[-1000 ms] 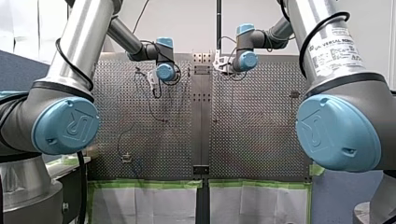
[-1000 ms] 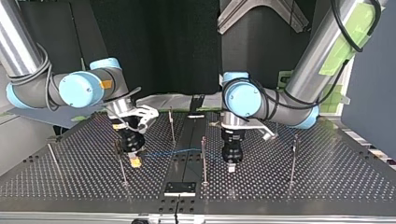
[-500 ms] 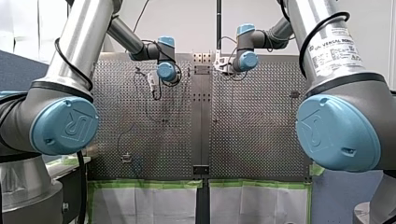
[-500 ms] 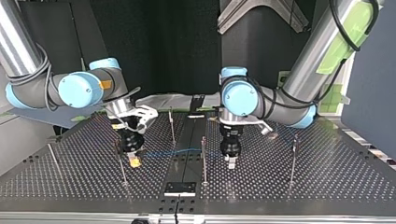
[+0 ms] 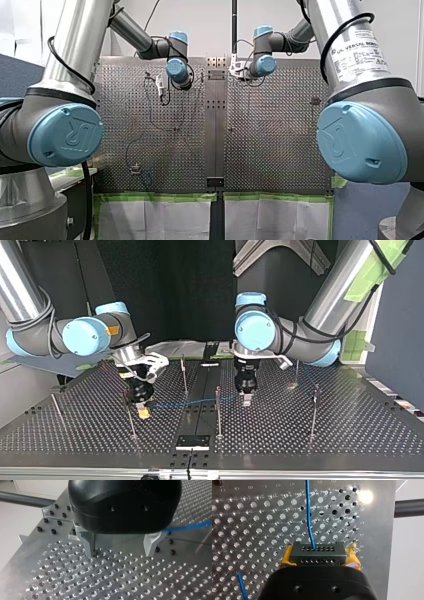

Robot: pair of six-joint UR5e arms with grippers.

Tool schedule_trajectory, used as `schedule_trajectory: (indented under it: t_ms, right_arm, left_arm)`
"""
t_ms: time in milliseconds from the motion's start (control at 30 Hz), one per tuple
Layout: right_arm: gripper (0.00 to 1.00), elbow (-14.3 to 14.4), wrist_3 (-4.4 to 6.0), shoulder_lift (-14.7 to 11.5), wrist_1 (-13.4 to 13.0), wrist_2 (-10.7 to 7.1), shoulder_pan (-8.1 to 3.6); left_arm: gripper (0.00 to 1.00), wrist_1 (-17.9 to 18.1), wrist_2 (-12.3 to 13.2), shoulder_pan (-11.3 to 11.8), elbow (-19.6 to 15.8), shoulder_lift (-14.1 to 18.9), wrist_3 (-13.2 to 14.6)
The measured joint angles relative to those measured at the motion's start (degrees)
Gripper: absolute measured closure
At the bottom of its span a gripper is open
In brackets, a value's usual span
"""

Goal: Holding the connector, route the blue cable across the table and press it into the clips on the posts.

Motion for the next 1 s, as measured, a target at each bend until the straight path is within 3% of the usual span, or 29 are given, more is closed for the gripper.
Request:
schedule_trajectory:
  t_ms: [533, 1000]
  right_arm:
    - [1.0, 0.5, -0.17, 0.0, 0.2, 1.03, 0.01]
    - [1.0, 1.2, -0.26, 0.0, 0.2, 1.04, 0.08]
  left_arm:
    - [0.0, 0.5, 0.8, -2.2, -7.8, 7.9, -0.2]
    - [0.0, 0.3, 2.7, -4.4, -12.9, 12.3, 0.8]
